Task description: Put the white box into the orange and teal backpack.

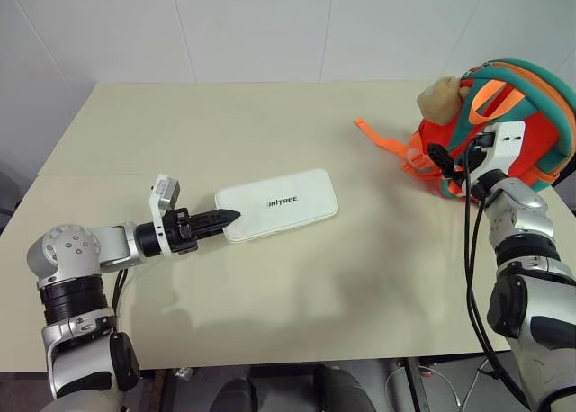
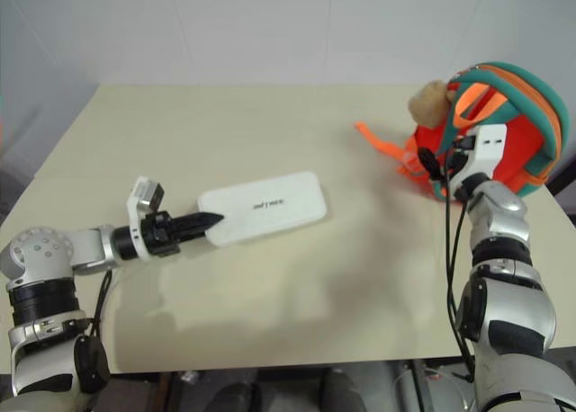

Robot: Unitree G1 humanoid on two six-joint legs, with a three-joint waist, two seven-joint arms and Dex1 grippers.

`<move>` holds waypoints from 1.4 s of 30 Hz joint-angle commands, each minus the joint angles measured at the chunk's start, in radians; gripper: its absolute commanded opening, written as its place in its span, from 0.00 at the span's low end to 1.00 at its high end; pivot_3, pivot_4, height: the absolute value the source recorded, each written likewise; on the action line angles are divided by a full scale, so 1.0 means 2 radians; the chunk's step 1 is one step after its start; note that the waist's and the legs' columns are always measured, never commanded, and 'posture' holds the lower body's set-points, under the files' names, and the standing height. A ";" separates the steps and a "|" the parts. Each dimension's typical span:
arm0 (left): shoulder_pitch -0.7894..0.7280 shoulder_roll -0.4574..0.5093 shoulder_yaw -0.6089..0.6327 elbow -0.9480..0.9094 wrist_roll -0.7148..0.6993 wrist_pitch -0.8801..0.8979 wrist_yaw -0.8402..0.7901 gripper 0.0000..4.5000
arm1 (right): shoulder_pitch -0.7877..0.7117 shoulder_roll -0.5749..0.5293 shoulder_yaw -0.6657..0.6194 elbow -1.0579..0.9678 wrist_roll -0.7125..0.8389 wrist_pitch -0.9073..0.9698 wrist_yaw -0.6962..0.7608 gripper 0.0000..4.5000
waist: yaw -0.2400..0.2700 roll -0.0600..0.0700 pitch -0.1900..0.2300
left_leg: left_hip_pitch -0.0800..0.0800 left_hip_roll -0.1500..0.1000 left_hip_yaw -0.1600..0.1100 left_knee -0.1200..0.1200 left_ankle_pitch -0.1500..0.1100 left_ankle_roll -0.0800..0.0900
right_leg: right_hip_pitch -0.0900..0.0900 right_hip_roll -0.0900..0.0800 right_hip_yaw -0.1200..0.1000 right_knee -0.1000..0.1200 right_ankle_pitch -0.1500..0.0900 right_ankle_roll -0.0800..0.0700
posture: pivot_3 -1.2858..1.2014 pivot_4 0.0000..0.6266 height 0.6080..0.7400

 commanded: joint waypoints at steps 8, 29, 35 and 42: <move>0.009 -0.003 0.018 -0.027 -0.037 0.001 0.016 0.27 | -0.011 0.004 -0.003 0.012 -0.008 -0.034 -0.020 0.65 | 0.000 0.000 0.000 | -0.001 0.000 0.000 0.000 0.000 0.000 | -0.001 0.000 0.000 0.000 0.000 0.001 | 0.52 0.24 1.00; 0.000 -0.009 0.016 -0.017 -0.036 -0.008 0.022 0.27 | -0.038 0.030 -0.002 -0.012 0.013 -0.006 0.052 0.14 | -0.011 0.000 0.000 | -0.001 0.000 0.000 0.001 0.000 0.000 | -0.001 0.000 0.000 0.000 0.001 0.001 | 0.52 0.24 1.00; -0.005 -0.002 0.014 -0.006 -0.033 -0.018 0.020 0.27 | 0.001 0.036 0.009 -0.095 0.025 0.038 0.109 0.14 | -0.010 0.000 0.000 | -0.001 0.000 0.000 0.001 0.000 -0.001 | -0.001 0.000 0.000 0.000 0.001 0.001 | 0.52 0.24 1.00; -0.011 0.008 0.002 0.010 -0.032 -0.032 0.014 0.27 | 0.079 0.040 0.022 -0.261 0.058 0.118 0.135 0.14 | -0.009 0.000 0.000 | -0.002 0.000 0.000 0.001 0.000 -0.001 | -0.002 0.000 0.000 0.000 0.001 0.001 | 0.52 0.24 1.00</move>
